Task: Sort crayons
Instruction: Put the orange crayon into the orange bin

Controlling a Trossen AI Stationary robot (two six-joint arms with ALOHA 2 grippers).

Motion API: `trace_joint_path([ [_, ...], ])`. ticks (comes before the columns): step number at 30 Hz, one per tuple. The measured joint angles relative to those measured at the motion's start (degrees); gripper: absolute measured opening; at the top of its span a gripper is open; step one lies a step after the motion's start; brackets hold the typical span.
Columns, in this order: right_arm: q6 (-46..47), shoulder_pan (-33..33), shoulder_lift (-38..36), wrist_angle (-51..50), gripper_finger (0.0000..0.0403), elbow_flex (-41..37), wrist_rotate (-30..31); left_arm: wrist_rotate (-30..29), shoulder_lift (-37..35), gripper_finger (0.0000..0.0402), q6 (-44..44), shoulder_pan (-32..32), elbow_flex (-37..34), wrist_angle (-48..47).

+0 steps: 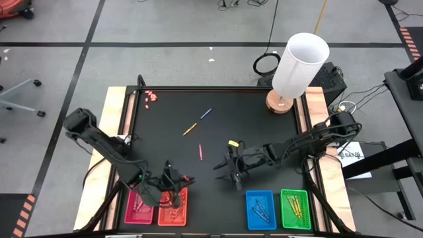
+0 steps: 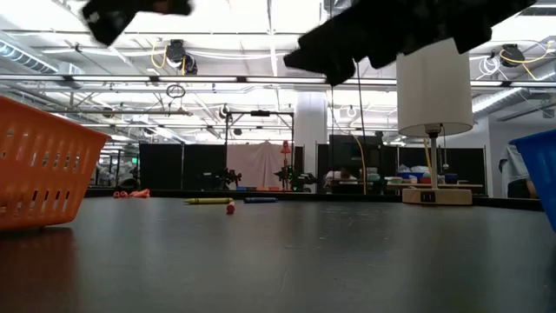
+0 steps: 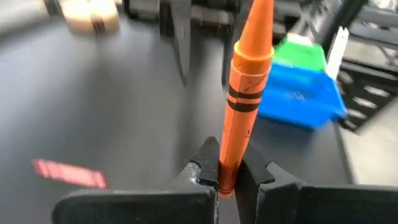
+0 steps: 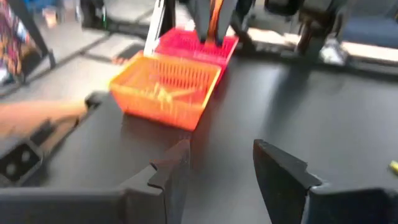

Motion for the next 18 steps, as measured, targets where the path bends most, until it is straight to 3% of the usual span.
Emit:
trace_joint_path([
  [8, -2.14, 1.88, 1.95, -1.19, 0.0160, 0.00, 0.00, 16.59, -1.42, 0.0016, -27.73, -2.95, 0.00, -15.01],
  [18, -3.16, 2.77, 5.65, 3.54, 0.0160, -0.02, 0.17, 23.59, -1.06, 0.0016, -44.84, -7.02, 0.00, -19.74],
])
